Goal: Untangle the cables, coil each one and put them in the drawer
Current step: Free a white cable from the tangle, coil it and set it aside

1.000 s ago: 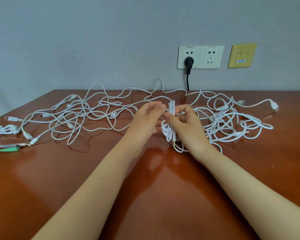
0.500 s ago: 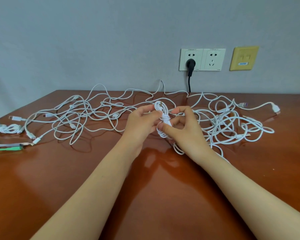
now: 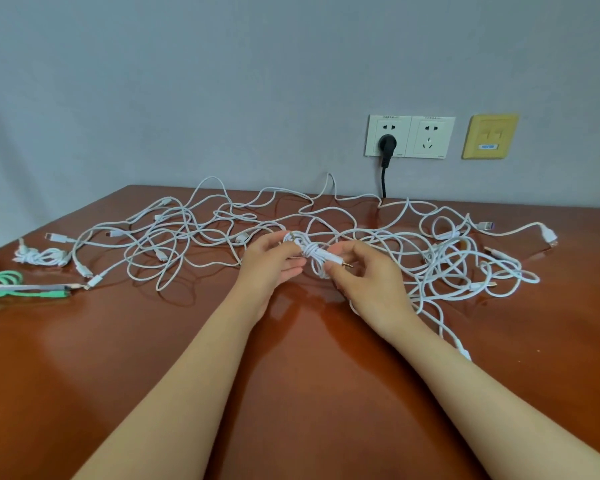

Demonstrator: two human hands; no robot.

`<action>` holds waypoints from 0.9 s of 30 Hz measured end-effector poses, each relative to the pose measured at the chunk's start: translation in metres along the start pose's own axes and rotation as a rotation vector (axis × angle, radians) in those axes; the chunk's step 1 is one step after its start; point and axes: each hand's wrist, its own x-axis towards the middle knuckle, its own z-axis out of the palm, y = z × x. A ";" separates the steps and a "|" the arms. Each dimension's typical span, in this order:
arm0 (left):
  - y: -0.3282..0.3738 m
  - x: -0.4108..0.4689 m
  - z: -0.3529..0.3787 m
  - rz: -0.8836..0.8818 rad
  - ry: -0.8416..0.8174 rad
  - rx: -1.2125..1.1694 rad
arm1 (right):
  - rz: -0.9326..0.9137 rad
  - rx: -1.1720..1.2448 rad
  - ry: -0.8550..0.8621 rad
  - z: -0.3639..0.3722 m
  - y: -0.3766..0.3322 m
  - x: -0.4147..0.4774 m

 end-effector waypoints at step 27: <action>0.008 -0.093 -0.143 0.234 0.778 0.080 | 0.172 0.227 -0.242 0.146 -0.098 -0.060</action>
